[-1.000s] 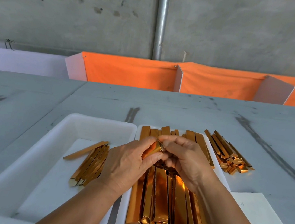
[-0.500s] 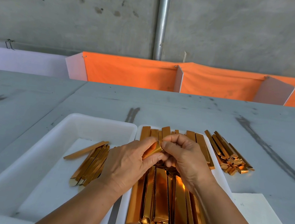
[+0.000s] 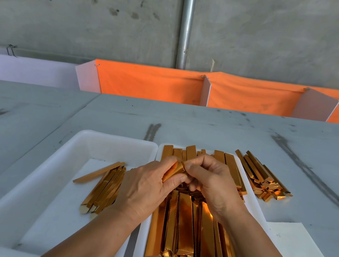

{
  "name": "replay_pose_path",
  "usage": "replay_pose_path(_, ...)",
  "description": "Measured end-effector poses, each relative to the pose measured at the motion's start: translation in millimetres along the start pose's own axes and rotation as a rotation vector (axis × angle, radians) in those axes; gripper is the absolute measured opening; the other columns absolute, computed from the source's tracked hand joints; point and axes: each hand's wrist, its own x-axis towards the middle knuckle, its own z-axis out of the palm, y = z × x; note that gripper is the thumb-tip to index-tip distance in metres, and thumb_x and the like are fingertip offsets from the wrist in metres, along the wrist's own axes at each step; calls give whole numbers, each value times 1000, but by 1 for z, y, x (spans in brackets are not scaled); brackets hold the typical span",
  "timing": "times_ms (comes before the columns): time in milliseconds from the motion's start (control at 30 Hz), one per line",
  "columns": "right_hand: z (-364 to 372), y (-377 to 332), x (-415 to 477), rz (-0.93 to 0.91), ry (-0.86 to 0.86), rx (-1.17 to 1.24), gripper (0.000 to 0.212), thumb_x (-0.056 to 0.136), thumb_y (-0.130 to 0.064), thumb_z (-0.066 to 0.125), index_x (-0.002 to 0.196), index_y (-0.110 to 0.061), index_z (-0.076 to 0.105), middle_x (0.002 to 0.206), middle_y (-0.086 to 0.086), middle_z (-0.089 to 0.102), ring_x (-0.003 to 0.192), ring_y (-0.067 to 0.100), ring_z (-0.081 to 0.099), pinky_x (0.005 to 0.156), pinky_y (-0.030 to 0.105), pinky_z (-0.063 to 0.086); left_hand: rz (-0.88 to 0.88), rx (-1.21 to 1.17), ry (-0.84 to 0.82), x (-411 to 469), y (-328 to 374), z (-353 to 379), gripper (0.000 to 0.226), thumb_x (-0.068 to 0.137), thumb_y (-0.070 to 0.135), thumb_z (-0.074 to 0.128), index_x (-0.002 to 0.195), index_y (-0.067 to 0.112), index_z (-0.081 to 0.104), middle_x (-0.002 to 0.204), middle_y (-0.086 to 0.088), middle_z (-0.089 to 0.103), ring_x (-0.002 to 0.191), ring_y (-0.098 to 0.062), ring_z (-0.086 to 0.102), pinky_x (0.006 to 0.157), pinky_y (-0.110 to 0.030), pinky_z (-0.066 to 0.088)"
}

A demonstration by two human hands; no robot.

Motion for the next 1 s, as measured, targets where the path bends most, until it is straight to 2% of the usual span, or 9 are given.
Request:
replay_pose_path(167, -1, -3, 0, 27, 28, -1, 28, 94, -24, 64, 68, -15, 67, 60, 9, 60, 49, 15, 50, 53, 24, 46, 41, -4, -12, 0, 2, -1, 61, 84, 81, 21, 119, 39, 48, 76, 14, 57, 67, -5, 57, 59, -26, 52)
replay_pose_path(233, 1, -3, 0, 25, 38, -27, 20, 92, -24, 67, 74, -14, 68, 59, 7, 61, 47, 14, 50, 50, 22, 47, 48, -4, -27, 0, 2, -1, 62, 84, 81, 21, 120, 40, 48, 77, 14, 57, 68, -5, 57, 60, -28, 53)
replay_pose_path(300, 1, -2, 0, 27, 36, -26, 12, 90, -21, 69, 80, -16, 71, 60, 7, 62, 46, 14, 51, 48, 22, 47, 47, 7, -23, 0, 1, 0, 63, 83, 82, 20, 120, 40, 48, 75, 14, 55, 67, -6, 56, 60, -28, 52)
replay_pose_path(567, 0, -2, 2, 49, 26, -20, 14, 91, -11, 68, 78, -17, 72, 59, 6, 61, 47, 12, 51, 47, 22, 46, 49, 13, -32, 0, 1, 0, 63, 83, 82, 20, 118, 38, 48, 71, 15, 47, 65, -5, 53, 58, -26, 50)
replay_pose_path(767, -1, -3, 1, 15, 30, -55, 9, 89, -9, 70, 80, -10, 71, 60, 7, 61, 49, 13, 52, 47, 22, 45, 46, 14, -42, 0, 1, 0, 61, 84, 81, 21, 119, 38, 49, 74, 16, 51, 67, -5, 55, 59, -24, 49)
replay_pose_path(1000, -2, -4, -2, -15, 18, -95, 22, 95, -4, 58, 88, -14, 76, 63, 6, 64, 53, 11, 55, 52, 20, 48, 28, 28, -3, 0, 2, -1, 59, 85, 79, 23, 116, 36, 49, 72, 13, 54, 63, -5, 54, 54, -22, 48)
